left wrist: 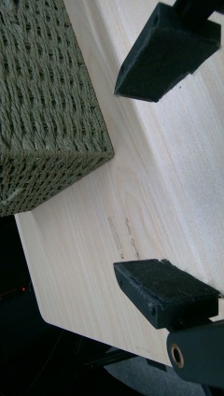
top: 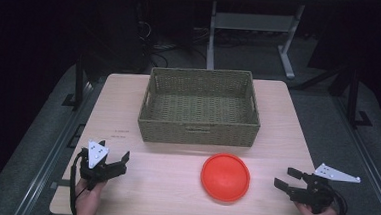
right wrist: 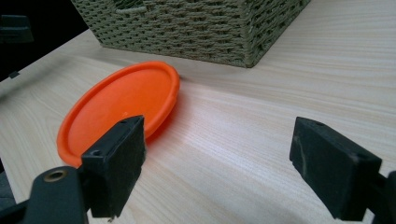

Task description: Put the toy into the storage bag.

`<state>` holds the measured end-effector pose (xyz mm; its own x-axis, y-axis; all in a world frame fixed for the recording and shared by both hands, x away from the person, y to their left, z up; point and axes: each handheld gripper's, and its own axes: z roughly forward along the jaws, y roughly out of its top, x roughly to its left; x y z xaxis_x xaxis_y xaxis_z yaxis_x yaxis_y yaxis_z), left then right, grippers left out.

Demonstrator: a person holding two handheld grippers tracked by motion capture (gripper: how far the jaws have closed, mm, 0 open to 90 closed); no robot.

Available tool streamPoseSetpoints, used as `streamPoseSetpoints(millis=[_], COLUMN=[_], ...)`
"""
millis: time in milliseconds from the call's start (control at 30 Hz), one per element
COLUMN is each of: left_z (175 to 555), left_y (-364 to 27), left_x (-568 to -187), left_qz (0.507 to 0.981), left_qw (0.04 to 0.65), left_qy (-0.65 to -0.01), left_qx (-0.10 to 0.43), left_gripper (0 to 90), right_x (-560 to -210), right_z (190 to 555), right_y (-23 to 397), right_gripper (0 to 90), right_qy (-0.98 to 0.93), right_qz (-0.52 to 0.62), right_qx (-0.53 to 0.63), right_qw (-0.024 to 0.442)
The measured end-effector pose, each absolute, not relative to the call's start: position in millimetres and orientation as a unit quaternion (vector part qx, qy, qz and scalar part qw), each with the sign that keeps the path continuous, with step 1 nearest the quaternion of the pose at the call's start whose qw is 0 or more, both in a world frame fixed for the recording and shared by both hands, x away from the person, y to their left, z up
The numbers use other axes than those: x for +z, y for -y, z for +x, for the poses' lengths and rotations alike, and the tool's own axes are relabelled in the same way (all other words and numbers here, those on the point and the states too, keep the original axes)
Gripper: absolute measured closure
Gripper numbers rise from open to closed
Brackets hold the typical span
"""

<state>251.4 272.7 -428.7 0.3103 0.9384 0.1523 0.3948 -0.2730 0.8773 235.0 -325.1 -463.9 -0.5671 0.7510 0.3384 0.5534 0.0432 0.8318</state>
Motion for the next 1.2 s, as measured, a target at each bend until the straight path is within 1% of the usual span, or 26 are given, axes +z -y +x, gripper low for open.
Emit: streamPoseSetpoints(millis=[167,367,533,1200], left_z=[250.0,249.4,249.1,249.3], left_y=[-271.7,-271.4,-271.2,-271.5], left_x=[-428.8,-428.0,-428.1,-427.9], left_qz=[0.711,0.714,0.714,0.714], left_qw=[0.387,0.385,0.385,0.385], left_qy=[-0.465,-0.462,-0.462,-0.459], left_qx=[0.358,0.358,0.359,0.361], left_gripper=[12.7,12.7,12.7,12.7], right_x=[-464.5,-461.5,-461.6,-459.6], right_z=[234.3,232.1,233.0,232.9], right_y=[325.0,322.2,317.6,308.1], right_gripper=[17.9,17.9,16.9,16.4], right_qy=[-0.716,-0.719,-0.724,-0.731], right_qz=[0.457,0.449,0.446,0.436], right_qx=[0.520,0.523,0.520,0.518], right_qw=[0.086,0.092,0.084,0.082])
